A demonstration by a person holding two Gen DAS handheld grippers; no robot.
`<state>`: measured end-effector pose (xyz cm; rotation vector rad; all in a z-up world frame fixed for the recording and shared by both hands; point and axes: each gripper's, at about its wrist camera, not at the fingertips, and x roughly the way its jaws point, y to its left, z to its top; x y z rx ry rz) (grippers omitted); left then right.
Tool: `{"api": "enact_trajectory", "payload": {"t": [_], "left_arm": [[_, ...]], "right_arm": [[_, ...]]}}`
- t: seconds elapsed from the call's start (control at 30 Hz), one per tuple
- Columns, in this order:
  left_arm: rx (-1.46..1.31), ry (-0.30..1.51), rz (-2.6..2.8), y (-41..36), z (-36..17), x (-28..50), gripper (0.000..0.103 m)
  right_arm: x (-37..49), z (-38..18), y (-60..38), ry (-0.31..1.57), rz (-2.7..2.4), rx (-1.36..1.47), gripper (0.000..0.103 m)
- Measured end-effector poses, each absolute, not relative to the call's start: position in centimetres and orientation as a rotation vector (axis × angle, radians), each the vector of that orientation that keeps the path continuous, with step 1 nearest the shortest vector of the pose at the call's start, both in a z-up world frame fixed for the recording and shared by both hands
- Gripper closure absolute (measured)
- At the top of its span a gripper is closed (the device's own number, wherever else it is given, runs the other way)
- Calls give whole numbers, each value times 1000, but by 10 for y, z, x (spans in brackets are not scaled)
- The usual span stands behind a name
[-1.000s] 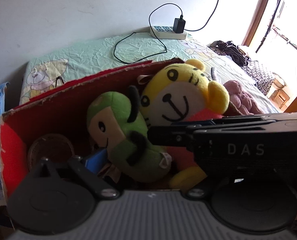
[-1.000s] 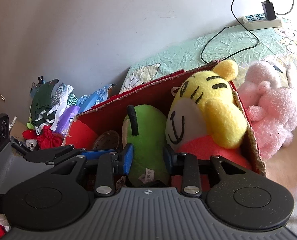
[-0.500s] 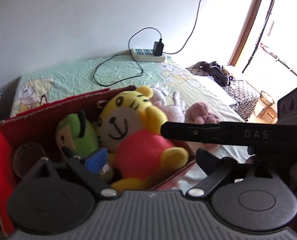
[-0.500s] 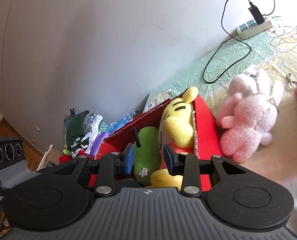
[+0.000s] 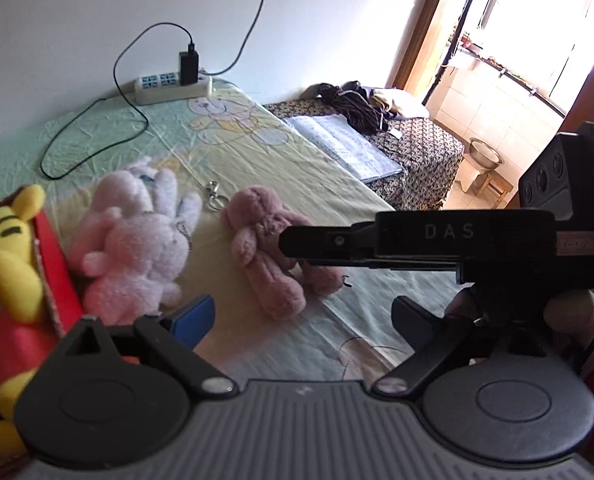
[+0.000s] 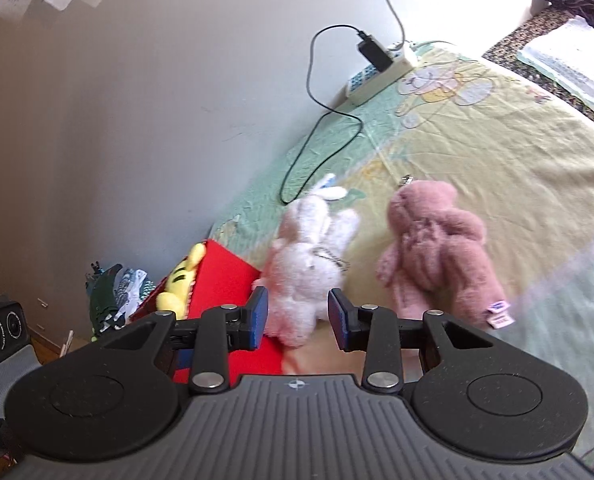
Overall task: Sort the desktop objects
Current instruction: 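Withdraw the right tool from the box and move it to the mauve teddy bear, then close the right tool on the mauve teddy bear's body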
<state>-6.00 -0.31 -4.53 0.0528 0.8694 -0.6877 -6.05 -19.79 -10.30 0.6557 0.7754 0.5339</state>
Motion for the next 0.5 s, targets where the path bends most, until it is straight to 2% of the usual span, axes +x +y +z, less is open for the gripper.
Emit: {"api": "enact_trajectory", "payload": {"t": [0.23, 0.5], "left_arm": [[6, 990, -633, -38, -86, -38, 8], [-83, 1048, -586, -47, -104, -15, 7]], "right_arm": [[-42, -122, -241, 846, 446, 641, 66], [-23, -150, -268, 948, 385, 676, 66]]}}
